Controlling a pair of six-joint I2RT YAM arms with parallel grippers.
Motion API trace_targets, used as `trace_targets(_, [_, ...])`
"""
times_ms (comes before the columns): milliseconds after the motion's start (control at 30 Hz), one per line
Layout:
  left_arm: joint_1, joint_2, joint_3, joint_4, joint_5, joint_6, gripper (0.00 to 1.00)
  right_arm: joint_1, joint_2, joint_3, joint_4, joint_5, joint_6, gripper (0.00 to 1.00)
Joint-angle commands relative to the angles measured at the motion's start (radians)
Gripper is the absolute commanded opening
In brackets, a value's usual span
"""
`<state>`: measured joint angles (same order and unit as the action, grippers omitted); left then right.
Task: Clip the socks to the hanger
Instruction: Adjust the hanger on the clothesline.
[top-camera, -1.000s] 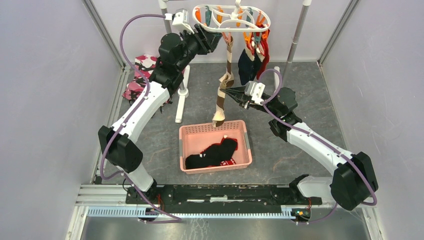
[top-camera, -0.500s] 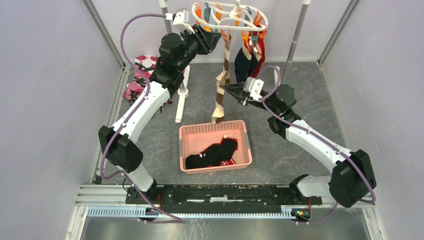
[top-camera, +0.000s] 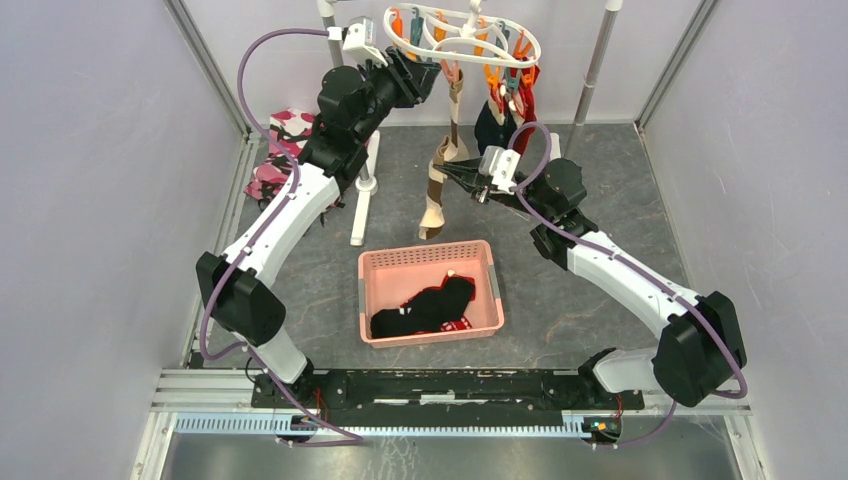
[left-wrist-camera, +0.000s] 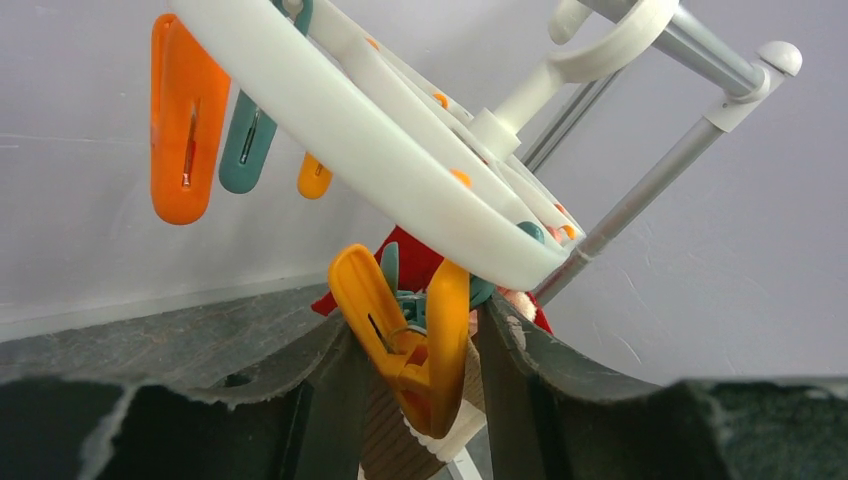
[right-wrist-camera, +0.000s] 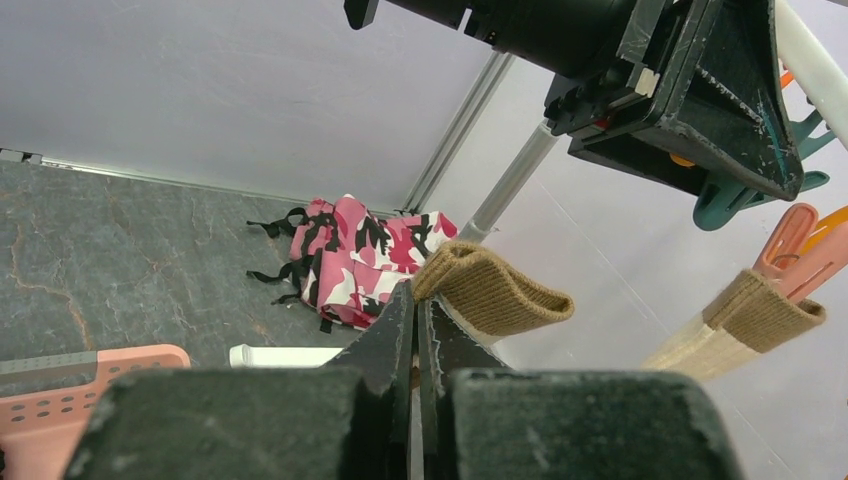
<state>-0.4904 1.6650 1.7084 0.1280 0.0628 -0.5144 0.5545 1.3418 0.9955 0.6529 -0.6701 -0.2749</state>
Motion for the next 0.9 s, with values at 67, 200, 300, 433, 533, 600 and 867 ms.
trace_targets(67, [-0.003,-0.035,0.040,0.018,-0.031,0.027,0.53,0.004,0.002,0.049,-0.010,0.014,-0.016,0.00])
trace_targets(200, [-0.002,-0.037,0.045,0.015,-0.035,0.025,0.58,0.004,0.002,0.051,-0.012,0.016,-0.020,0.00])
trace_targets(300, [-0.002,-0.039,0.045,0.015,-0.037,0.027,0.58,0.004,0.001,0.049,-0.012,0.015,-0.020,0.00])
trace_targets(433, [-0.003,-0.039,0.048,0.015,-0.037,0.029,0.58,0.005,0.001,0.051,-0.012,0.015,-0.020,0.00])
trace_targets(533, [-0.002,-0.038,0.052,0.012,-0.041,0.032,0.57,0.004,0.000,0.051,-0.013,0.017,-0.023,0.00])
trace_targets(600, [-0.002,-0.037,0.054,0.010,-0.042,0.033,0.54,0.003,0.002,0.054,-0.017,0.019,-0.026,0.00])
trace_targets(867, [-0.009,-0.043,0.054,0.007,-0.044,0.041,0.32,0.003,0.009,0.073,-0.028,0.023,-0.040,0.00])
